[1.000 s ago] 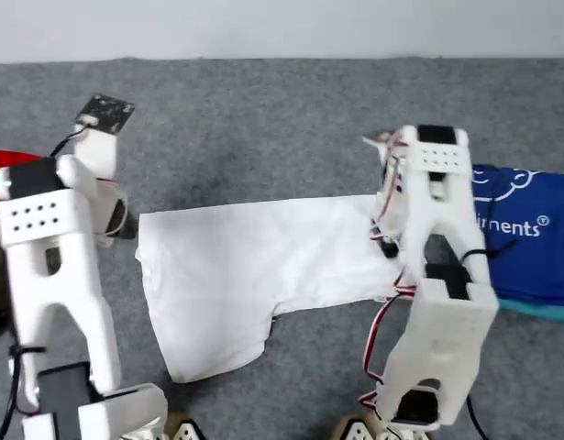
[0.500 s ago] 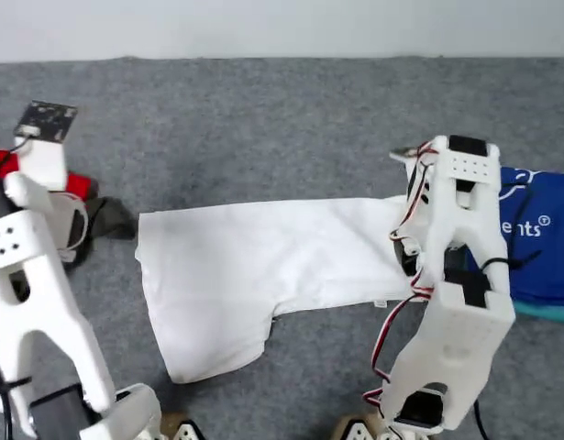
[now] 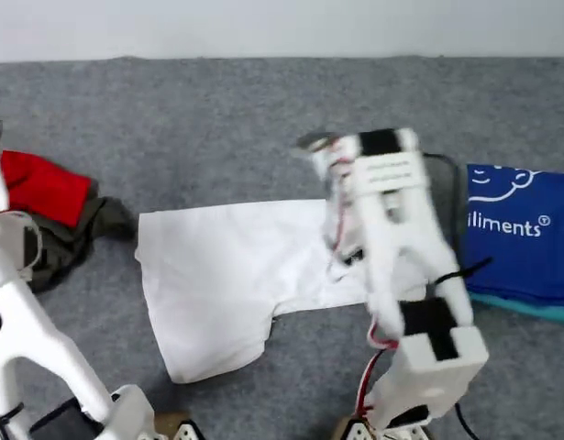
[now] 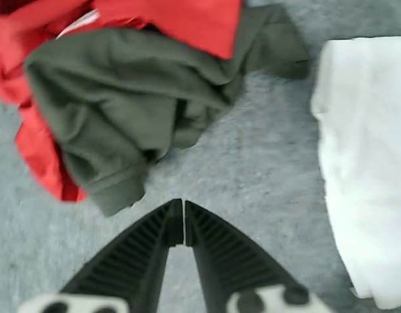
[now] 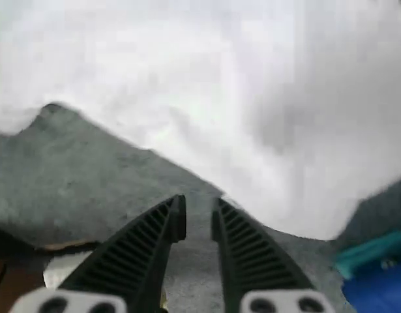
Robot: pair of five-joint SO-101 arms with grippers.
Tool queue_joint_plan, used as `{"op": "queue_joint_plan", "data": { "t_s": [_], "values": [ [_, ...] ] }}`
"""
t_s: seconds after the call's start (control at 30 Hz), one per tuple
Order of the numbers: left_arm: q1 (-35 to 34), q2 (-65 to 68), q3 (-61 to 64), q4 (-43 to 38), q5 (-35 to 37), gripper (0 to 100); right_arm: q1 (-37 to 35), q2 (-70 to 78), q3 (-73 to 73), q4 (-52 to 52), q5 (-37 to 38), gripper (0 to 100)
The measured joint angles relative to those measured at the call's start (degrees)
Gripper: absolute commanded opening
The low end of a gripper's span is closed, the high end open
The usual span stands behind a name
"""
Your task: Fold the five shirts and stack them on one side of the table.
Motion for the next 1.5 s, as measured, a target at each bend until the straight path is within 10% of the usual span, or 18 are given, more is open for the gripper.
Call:
{"op": "queue_joint_plan", "data": {
  "t_s": [0.7,1.5],
  "values": [
    [-3.4,0.0,0.0,0.0,0.0,2,-47.5,-6.2,17.6,-20.6,-3.3,19.4],
    [-3.4,0.0,0.0,0.0,0.0,2,-49.0,9.2,16.7,-29.9,-3.8,0.9]
  ]
}}
